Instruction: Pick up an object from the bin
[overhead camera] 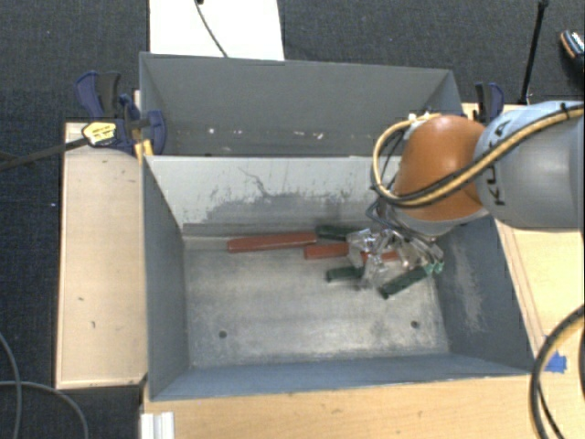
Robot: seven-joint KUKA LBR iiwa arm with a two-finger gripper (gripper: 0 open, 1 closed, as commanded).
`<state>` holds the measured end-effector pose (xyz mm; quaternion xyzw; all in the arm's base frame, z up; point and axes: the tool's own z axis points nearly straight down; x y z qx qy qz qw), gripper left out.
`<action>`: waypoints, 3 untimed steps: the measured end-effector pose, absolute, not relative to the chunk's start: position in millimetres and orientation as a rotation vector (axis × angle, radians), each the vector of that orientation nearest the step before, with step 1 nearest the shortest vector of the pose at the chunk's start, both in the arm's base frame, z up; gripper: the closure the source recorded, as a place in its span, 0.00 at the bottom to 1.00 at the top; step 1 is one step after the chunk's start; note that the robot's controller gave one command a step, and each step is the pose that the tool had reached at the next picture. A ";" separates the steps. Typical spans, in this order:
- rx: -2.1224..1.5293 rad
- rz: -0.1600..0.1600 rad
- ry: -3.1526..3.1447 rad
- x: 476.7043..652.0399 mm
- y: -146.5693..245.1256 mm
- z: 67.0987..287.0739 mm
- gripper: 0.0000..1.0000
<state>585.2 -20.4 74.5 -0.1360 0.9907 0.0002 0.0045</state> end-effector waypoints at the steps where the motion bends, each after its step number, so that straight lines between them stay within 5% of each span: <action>1: -0.359 -0.004 3.110 555.5 -49.6 211.9 1.00; 2: -0.358 0.001 3.118 554.7 -48.3 207.0 0.00; 3: -0.471 0.003 3.101 562.4 -57.8 69.1 0.00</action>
Offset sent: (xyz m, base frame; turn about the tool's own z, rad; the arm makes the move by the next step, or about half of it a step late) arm -0.0314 -0.0280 0.1317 0.0347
